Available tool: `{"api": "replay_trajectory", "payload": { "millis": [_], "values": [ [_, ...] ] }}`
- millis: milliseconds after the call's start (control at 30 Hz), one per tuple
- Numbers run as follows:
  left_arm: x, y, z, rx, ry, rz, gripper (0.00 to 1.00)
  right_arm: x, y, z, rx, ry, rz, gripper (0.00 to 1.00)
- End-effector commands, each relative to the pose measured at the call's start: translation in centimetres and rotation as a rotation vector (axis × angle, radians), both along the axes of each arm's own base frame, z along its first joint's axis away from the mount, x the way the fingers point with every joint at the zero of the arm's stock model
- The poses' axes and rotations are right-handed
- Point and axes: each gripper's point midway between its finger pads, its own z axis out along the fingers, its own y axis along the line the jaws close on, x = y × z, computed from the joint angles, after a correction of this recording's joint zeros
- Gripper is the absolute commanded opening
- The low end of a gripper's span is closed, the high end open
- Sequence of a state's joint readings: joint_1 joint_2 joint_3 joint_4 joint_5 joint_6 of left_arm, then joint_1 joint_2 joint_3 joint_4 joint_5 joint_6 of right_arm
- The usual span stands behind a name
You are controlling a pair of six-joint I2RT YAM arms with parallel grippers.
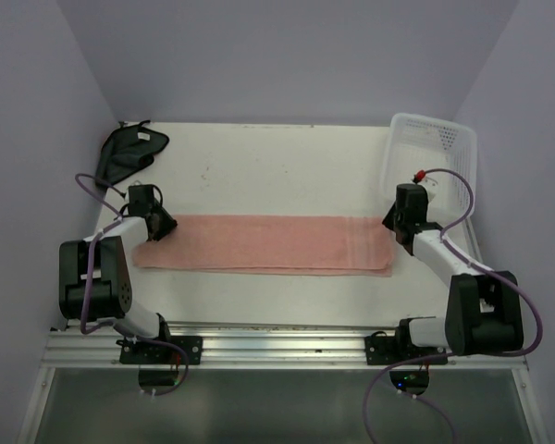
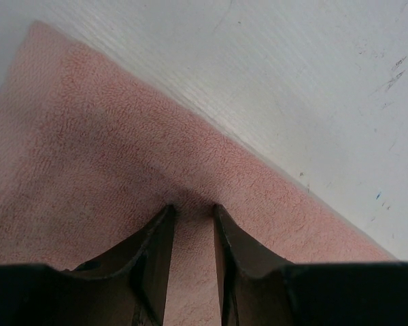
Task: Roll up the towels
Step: Fold the towel
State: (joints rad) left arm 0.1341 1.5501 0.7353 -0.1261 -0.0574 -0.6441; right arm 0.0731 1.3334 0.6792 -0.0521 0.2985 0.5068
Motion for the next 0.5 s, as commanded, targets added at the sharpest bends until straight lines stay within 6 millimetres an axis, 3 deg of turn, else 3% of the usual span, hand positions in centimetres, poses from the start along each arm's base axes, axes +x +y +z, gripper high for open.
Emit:
{"api": "replay_trajectory", "payload": {
  "millis": [0, 200, 300, 433, 467],
  "values": [
    [-2.5, 1.0, -2.7, 0.049, 0.127, 0.037, 0.35, 0.1, -0.9, 1.0, -0.024, -0.033, -0.057, 0.0],
    [-2.5, 1.2, -2.4, 0.053, 0.12, 0.04, 0.35, 0.2, -0.8, 1.2, -0.017, -0.039, -0.056, 0.01],
    [-2.1, 0.9, -1.8, 0.05, 0.093, 0.024, 0.38, 0.3, -0.6, 1.6, -0.012, -0.039, -0.045, 0.2],
    [-0.6, 0.1, 1.2, 0.031, -0.029, -0.037, 0.47, 0.4, -0.5, 2.7, -0.014, -0.046, -0.033, 0.45],
    [-0.4, -0.1, 1.6, 0.028, -0.044, -0.047, 0.49, 0.2, -0.5, 2.6, -0.014, -0.039, -0.033, 0.47]
  ]
}}
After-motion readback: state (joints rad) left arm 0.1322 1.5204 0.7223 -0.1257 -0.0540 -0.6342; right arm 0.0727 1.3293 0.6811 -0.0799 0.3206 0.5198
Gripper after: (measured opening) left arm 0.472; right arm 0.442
